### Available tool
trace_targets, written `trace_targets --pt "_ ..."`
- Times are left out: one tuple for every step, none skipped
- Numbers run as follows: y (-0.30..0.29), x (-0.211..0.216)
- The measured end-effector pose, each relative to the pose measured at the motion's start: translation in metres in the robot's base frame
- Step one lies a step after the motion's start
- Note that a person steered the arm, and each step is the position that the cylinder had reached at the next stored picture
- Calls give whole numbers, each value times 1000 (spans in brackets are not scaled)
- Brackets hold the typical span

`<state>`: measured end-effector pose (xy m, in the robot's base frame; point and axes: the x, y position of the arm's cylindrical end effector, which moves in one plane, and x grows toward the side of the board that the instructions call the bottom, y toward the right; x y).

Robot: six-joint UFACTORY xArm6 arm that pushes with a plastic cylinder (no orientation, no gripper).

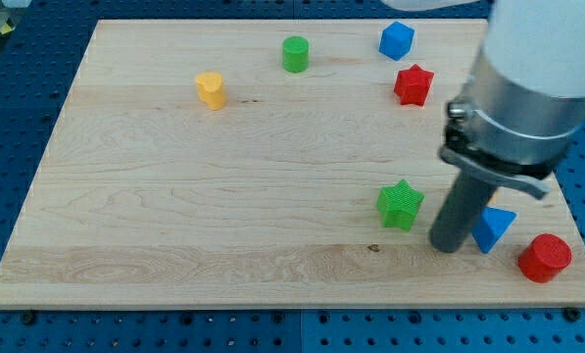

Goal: Move the green star below the yellow hexagon

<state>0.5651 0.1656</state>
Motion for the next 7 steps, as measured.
trace_targets --pt "43 4" --pt "61 5" --pt "52 8" --pt "21 18" --pt "-20 21" --pt "-84 -1" --pt "-132 -32"
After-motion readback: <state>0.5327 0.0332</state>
